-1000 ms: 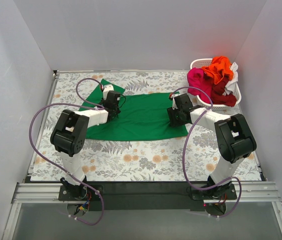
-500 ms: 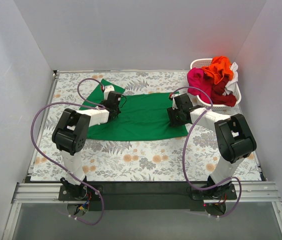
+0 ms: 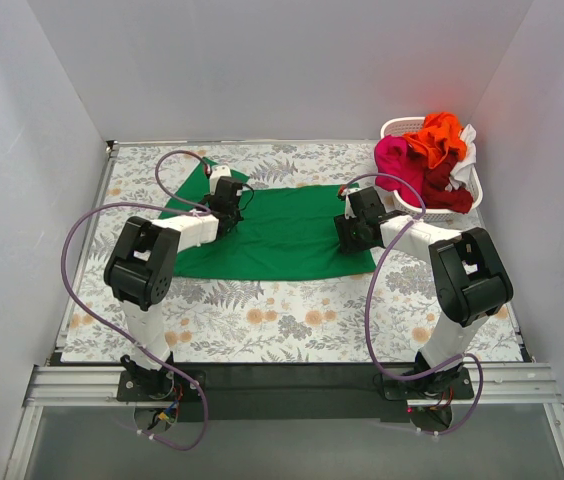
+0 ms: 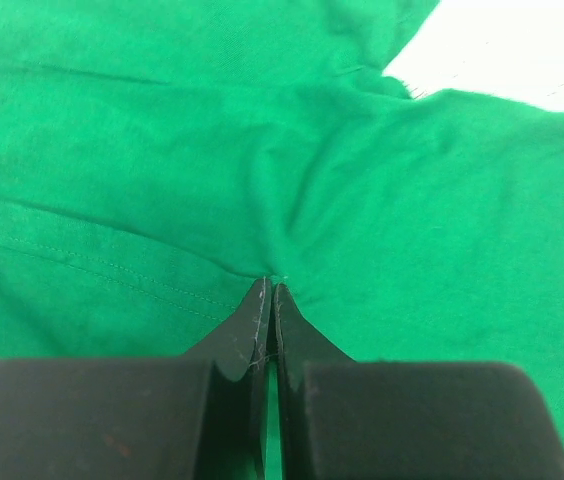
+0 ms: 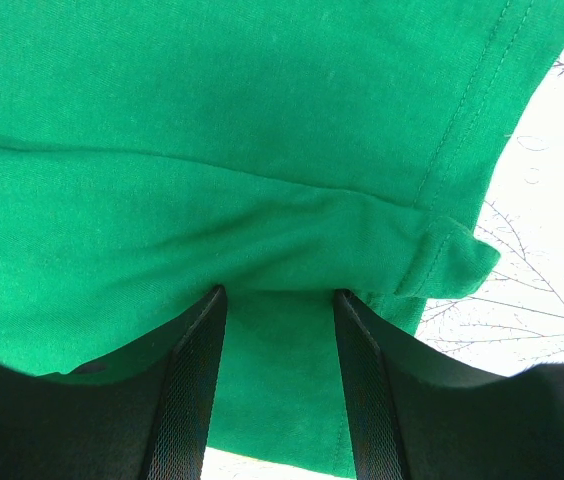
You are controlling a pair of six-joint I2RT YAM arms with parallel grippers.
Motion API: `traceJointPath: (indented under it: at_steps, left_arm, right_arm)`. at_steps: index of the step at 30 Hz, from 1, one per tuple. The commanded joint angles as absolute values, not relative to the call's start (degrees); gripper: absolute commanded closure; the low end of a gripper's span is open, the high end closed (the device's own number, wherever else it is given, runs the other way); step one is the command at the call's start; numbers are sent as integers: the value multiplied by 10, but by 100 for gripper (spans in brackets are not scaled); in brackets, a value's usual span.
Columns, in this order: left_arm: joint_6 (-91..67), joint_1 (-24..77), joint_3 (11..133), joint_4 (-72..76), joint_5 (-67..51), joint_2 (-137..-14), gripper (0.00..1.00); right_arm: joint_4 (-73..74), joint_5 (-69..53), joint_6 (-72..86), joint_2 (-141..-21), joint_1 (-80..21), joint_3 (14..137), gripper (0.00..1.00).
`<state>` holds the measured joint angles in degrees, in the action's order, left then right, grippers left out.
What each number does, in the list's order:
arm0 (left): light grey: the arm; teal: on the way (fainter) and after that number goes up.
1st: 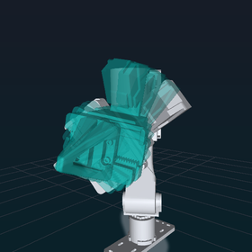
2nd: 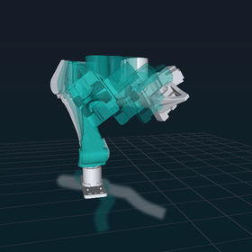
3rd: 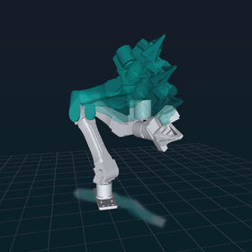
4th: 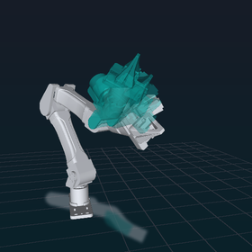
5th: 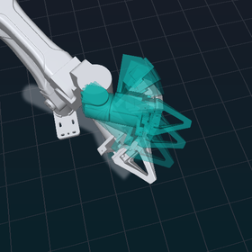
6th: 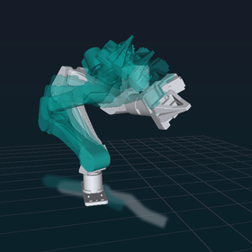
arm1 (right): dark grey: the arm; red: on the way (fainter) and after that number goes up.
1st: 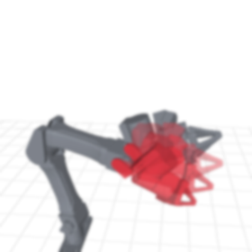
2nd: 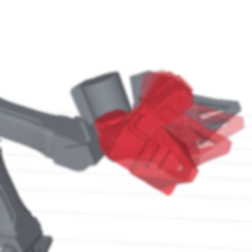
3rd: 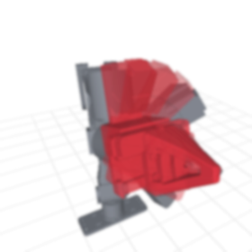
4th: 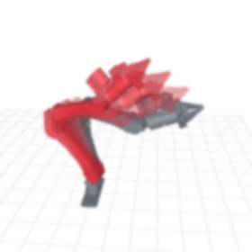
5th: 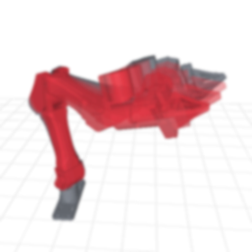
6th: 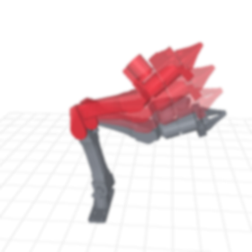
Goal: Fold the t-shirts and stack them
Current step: Fold the tshirt
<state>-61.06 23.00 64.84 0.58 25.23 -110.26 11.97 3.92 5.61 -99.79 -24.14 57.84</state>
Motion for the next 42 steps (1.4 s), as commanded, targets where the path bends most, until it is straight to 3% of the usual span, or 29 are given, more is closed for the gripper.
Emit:
traceJointPath:
  at_steps: [1,14,17,18,21,27,28,42]
  left_arm:
    - [-587,229,671,36,237,-1090,100]
    - [-548,229,702,62,192,-1143,99]
    - [-550,229,702,66,193,-1136,84]
    - [-551,229,701,69,194,-1121,70]
    - [-551,229,697,72,196,-1093,54]
    - [-558,229,659,97,227,-990,31]
    - [-557,229,640,103,235,-980,23]
    - [-605,223,627,112,228,-1077,21]
  right_arm:
    - [158,38,59,-998,-244,564,57]
    - [158,41,59,-999,-244,564,58]
    - [158,43,59,-996,-244,563,57]
    - [158,43,61,-992,-244,563,57]
    - [158,42,62,-982,-244,563,57]
    - [157,41,66,-946,-247,562,57]
    - [158,41,67,-934,-248,561,57]
    - [138,32,74,-943,-248,562,57]
